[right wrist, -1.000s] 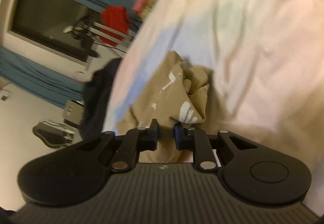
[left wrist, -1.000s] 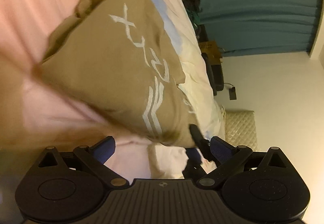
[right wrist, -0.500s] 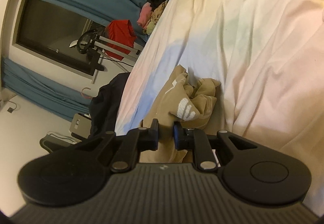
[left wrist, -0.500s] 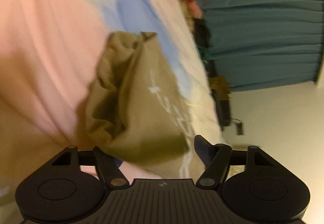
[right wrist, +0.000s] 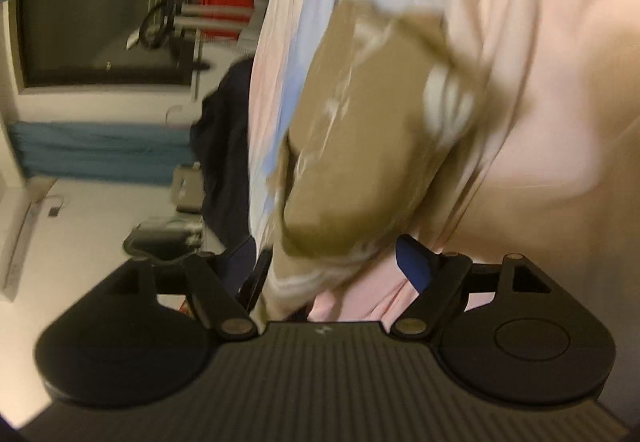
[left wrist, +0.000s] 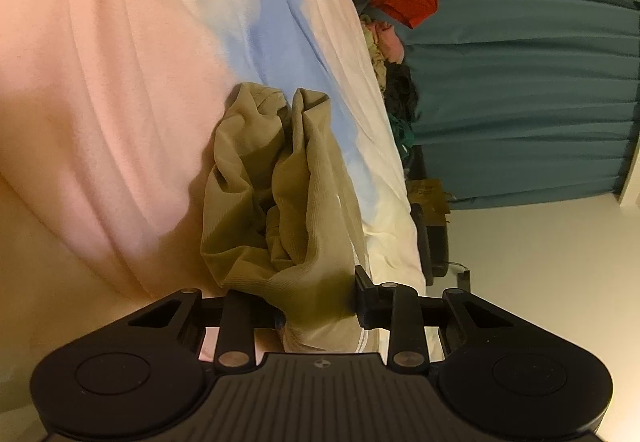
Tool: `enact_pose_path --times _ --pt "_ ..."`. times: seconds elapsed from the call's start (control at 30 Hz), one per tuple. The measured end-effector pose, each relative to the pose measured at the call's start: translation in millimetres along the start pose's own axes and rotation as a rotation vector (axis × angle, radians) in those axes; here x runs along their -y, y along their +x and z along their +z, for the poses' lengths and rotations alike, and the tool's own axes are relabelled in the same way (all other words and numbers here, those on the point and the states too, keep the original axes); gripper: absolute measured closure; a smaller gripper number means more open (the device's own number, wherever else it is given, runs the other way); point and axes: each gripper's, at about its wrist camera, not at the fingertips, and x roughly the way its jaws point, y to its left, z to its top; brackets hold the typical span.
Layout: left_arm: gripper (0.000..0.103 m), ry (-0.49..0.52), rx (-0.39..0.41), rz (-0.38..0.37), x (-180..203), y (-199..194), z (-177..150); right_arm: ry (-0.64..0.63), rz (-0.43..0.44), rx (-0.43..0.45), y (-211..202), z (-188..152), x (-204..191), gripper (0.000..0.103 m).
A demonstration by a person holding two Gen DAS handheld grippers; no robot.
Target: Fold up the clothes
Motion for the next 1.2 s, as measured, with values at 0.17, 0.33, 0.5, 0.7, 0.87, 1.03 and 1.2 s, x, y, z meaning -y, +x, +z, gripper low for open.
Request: enact_pose_path --times 0.17,0.33,0.5,0.7,0.87,1.03,1.2 --pt "0.075 -0.027 0.003 -0.026 -5.0 -4.4 7.9 0.005 -0.057 0.188 -15.9 12.5 5.6 0.024" --pt "0.075 -0.043 -0.003 -0.035 -8.4 1.6 14.2 -0.011 -0.115 0.27 -20.1 24.5 10.4 0.069" --pt "0.076 -0.02 -0.01 -0.035 -1.5 -3.7 20.4 -0.129 -0.126 0.302 -27.0 11.9 -12.3 0.081" --pt "0.077 0.025 -0.072 -0.058 43.9 -37.1 13.1 -0.161 -0.059 0.324 -82.2 -5.5 -49.8 0.082" --pt "0.077 0.103 -0.169 -0.018 107.3 -34.4 -2.2 -0.119 -0.053 0.325 -126.7 14.0 -69.5 0.082" --pt "0.077 0.214 -0.261 0.045 180.4 50.1 -3.6 -0.101 -0.102 0.38 -143.2 88.4 -78.5 0.082" --pt "0.077 0.312 -0.29 0.038 264.3 183.4 5.2 -0.165 -0.158 0.534 -144.6 197.8 -104.1 0.082"
